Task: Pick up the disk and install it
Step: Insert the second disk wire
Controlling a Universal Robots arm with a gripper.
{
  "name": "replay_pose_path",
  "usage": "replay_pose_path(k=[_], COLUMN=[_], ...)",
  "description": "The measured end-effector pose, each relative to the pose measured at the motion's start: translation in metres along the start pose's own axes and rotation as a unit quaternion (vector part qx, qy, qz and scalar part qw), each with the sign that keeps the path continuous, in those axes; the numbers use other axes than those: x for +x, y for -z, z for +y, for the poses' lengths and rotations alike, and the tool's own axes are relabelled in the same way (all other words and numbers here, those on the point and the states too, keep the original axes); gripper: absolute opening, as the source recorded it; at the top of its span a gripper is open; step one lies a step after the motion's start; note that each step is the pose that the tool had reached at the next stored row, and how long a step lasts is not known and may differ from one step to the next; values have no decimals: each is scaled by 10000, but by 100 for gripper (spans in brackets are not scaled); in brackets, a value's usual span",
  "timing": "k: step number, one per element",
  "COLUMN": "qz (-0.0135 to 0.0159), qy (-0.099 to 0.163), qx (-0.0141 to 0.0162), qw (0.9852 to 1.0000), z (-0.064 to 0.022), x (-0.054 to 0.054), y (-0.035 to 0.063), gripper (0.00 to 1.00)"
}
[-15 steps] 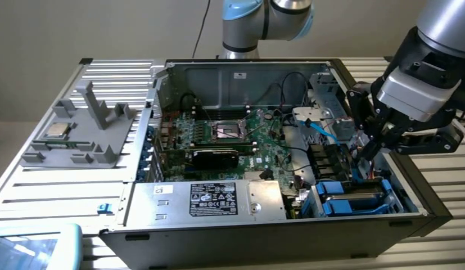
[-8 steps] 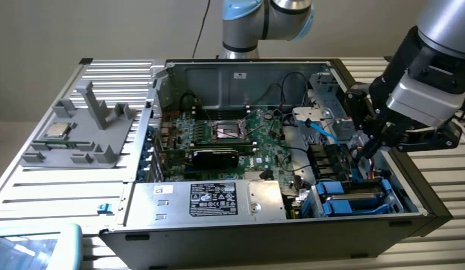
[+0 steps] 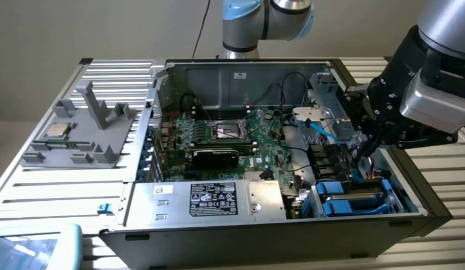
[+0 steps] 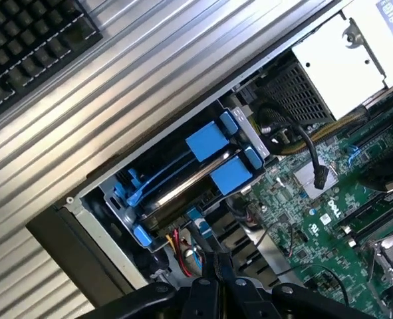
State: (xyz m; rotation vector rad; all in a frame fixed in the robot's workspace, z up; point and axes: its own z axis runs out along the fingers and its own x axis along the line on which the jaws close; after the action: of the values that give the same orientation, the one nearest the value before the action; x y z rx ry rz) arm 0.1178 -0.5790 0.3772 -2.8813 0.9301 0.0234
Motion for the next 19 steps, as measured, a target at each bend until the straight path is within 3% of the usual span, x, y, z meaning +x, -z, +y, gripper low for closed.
replay_pose_path(k=[5,10,14,19], qz=[-67,-132,-184,-246], qy=[457,908,1263,1712], qx=[12,24,33,37], qw=[9989,9958,9918,9849], z=[0,0,0,0], x=[0,0,0,0], y=[0,0,0,0], gripper=[11,11,11,11])
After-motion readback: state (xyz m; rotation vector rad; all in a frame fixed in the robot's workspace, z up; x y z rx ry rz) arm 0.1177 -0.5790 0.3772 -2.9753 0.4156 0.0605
